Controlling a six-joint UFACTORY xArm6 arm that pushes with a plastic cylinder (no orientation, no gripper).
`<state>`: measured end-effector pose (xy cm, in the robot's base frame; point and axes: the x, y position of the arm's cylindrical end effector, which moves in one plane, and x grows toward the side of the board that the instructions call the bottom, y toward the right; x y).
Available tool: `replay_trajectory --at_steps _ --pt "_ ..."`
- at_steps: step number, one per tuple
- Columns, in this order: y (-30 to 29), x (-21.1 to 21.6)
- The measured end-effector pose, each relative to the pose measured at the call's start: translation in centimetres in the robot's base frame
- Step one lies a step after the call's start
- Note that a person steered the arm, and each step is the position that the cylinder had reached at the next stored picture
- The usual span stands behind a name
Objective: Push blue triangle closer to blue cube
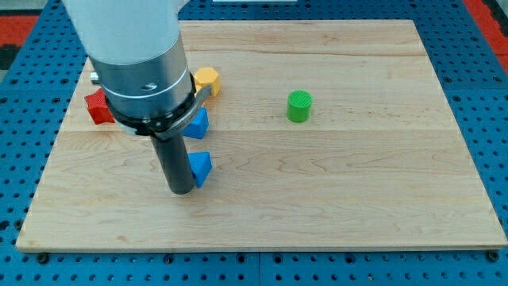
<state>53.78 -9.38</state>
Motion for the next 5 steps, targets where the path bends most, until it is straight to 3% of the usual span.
replay_trajectory --at_steps 3,5 --pt "3.7 -0.1" --pt "1.4 -3.1"
